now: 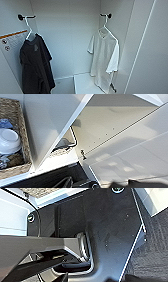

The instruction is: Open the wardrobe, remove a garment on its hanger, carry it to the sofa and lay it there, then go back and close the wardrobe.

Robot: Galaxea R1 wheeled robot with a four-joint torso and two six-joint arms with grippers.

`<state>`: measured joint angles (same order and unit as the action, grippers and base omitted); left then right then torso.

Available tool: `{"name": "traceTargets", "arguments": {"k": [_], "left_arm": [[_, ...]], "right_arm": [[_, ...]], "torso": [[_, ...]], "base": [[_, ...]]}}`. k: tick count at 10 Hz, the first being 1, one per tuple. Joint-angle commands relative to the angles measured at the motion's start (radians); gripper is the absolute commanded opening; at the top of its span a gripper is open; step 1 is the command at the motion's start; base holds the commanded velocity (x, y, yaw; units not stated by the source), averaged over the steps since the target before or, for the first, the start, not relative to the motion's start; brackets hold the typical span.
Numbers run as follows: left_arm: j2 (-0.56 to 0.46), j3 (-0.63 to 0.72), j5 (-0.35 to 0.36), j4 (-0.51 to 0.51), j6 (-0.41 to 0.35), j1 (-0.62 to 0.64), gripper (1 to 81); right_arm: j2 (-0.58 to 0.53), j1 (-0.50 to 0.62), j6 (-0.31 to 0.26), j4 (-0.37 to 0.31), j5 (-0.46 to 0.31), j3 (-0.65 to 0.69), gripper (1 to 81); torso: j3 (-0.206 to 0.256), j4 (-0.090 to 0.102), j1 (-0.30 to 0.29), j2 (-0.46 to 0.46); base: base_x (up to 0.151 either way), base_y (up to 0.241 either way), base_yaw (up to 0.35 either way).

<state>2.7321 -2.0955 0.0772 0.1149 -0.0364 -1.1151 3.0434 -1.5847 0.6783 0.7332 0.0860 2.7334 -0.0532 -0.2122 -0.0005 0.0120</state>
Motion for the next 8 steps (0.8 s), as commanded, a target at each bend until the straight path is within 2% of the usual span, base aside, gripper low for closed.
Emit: {"name": "traceTargets", "arguments": {"k": [1, 3, 5, 8], "left_arm": [[-0.015, 0.106, -0.091, 0.034, -0.002, 0.168, 81.1], [-0.011, 0.129, -0.114, 0.026, -0.002, 0.22, 81.1], [-0.023, 0.205, -0.175, 0.028, 0.0, 0.304, 81.1], [-0.041, 0.319, -0.214, 0.039, 0.001, 0.387, 81.1]], "right_arm": [[-0.002, 0.044, 0.0, -0.003, -0.041, 0.0, 81.1], [-0.001, 0.048, 0.0, -0.001, -0.045, 0.0, 81.1], [-0.001, 0.054, 0.0, 0.0, -0.049, 0.0, 81.1], [-0.001, 0.054, 0.0, 0.002, -0.049, 0.001, 81.1]], "torso": [[0.0, 0.0, 0.001, 0.0], [0.0, 0.0, 0.001, 0.0], [0.0, 0.0, 0.001, 0.0], [-0.001, 0.0, 0.001, 0.0]], "base": [[0.0, 0.0, 0.0], [0.0, 0.0, 0.0], [0.0, 0.0, 0.0], [0.0, 0.0, 0.0]]}}
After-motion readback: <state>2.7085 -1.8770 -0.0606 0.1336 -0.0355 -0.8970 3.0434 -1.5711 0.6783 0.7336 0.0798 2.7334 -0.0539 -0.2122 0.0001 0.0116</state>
